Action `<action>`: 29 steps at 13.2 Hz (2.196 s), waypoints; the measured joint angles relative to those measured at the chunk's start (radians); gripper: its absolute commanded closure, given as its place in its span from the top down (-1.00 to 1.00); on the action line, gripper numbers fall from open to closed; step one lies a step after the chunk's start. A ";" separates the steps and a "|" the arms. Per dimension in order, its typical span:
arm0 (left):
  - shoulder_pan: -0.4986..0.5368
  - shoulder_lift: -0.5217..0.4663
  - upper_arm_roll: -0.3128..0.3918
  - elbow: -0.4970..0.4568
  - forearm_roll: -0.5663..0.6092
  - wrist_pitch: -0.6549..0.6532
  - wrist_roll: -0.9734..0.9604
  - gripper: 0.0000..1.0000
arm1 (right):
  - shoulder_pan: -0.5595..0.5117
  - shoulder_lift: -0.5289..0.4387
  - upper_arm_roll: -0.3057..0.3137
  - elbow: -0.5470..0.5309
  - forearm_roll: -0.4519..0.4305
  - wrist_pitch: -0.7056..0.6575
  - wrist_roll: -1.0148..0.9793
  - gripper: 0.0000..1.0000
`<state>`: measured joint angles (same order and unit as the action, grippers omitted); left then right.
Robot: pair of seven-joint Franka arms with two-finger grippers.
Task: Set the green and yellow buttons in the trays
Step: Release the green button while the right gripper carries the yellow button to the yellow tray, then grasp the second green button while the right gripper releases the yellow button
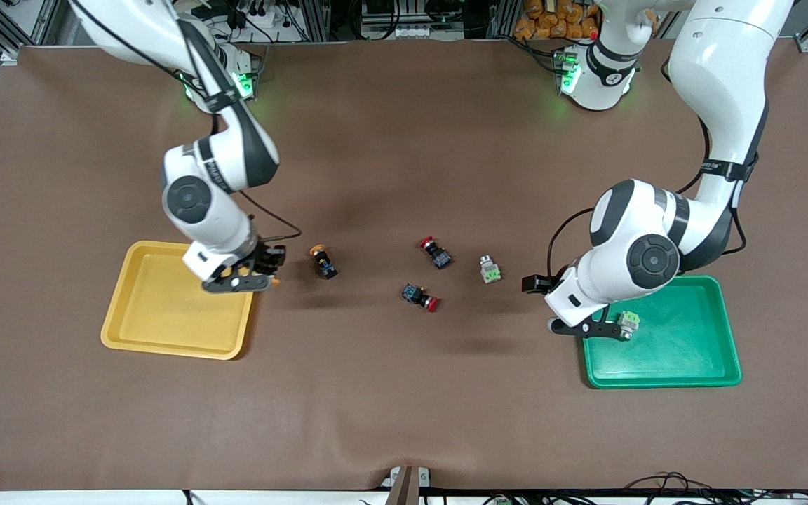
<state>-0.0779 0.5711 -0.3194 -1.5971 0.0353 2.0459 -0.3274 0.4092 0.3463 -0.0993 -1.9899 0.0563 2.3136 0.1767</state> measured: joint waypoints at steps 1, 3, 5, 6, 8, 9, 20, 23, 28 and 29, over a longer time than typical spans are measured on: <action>-0.017 0.005 -0.001 -0.011 0.000 0.016 -0.035 1.00 | -0.036 0.001 -0.002 0.003 0.000 -0.008 -0.063 -1.00; -0.051 0.024 -0.001 -0.030 0.000 0.058 -0.084 1.00 | -0.117 0.001 -0.004 0.004 0.000 -0.038 -0.198 -1.00; -0.082 0.051 -0.001 -0.037 0.000 0.100 -0.115 1.00 | -0.192 0.002 -0.005 0.005 0.000 -0.050 -0.313 -1.00; -0.099 0.064 -0.001 -0.038 0.000 0.119 -0.131 1.00 | -0.222 0.003 -0.005 0.005 0.000 -0.050 -0.355 -1.00; -0.121 0.084 0.000 -0.042 0.000 0.139 -0.143 1.00 | -0.264 0.015 -0.004 0.005 0.002 -0.046 -0.415 -1.00; -0.132 0.093 0.000 -0.050 0.000 0.155 -0.151 1.00 | -0.276 0.026 -0.004 0.005 0.005 -0.035 -0.432 -1.00; -0.172 0.146 0.041 -0.141 0.008 0.330 -0.242 1.00 | -0.293 0.194 0.001 0.007 0.047 0.185 -0.547 1.00; -0.217 0.146 0.040 -0.146 0.009 0.330 -0.295 0.86 | -0.293 0.200 0.004 0.007 0.061 0.186 -0.555 1.00; -0.209 0.139 0.048 -0.165 0.020 0.327 -0.300 -1.00 | -0.293 0.191 0.008 0.015 0.063 0.130 -0.555 1.00; -0.206 0.135 0.049 -0.166 0.021 0.327 -0.300 -1.00 | -0.293 0.179 0.010 0.019 0.065 0.097 -0.555 1.00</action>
<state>-0.2837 0.7062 -0.2705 -1.7629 0.0563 2.3731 -0.6274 0.1164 0.5256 -0.0893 -1.9707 0.1212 2.4105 -0.3781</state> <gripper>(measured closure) 0.374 0.000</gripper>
